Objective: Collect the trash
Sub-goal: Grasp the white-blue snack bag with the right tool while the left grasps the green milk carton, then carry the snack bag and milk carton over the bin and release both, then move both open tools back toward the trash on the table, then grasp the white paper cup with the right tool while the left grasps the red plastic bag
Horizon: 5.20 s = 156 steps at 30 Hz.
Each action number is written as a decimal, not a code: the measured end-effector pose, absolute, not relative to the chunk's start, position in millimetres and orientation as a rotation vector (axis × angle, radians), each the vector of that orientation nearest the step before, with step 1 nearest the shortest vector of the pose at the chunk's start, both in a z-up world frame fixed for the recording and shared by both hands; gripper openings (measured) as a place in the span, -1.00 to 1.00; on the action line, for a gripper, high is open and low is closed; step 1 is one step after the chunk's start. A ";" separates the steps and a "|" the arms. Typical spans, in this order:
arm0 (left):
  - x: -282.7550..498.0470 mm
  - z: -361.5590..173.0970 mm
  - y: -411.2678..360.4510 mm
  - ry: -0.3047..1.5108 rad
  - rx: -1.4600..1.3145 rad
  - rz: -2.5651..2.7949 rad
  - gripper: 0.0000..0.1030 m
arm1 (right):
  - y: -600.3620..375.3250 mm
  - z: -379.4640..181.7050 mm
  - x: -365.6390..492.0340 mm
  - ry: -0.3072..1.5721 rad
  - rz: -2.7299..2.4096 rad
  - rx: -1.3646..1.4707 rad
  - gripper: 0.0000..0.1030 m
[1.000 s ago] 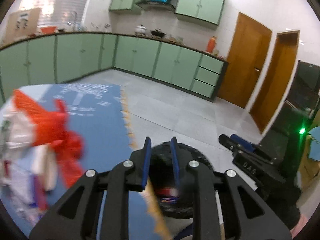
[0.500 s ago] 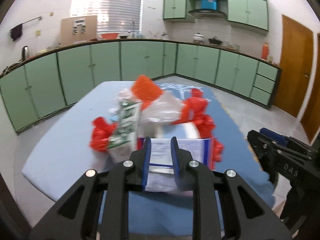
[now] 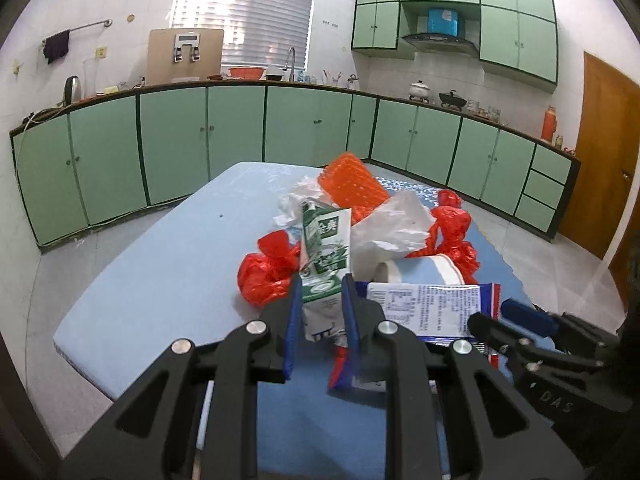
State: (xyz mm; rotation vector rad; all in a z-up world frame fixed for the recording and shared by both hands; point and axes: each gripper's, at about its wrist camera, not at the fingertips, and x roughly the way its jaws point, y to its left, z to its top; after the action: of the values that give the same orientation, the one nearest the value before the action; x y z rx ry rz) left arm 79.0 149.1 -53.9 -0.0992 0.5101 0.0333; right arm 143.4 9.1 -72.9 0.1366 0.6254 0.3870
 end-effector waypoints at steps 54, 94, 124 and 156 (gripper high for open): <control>50.4 9.3 87.2 0.328 -0.071 -0.022 -0.32 | -94.1 7.8 89.2 0.435 0.339 0.213 -0.95; 227.4 -114.1 -216.8 0.667 0.034 -0.523 -0.11 | -374.9 -118.3 147.9 0.602 -0.167 0.417 -0.47; 110.5 -38.9 101.5 0.435 0.051 0.021 0.49 | -130.2 -17.6 129.2 0.434 0.180 0.264 0.88; 119.0 -67.7 188.4 0.532 -0.057 0.154 0.49 | 18.9 -80.9 178.0 0.696 0.579 0.145 -0.63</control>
State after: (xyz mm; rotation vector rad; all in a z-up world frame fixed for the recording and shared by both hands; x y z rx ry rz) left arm 119.0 188.4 -67.7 -0.0569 0.5322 0.1540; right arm 178.0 18.9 -80.9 0.1448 0.6961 0.5792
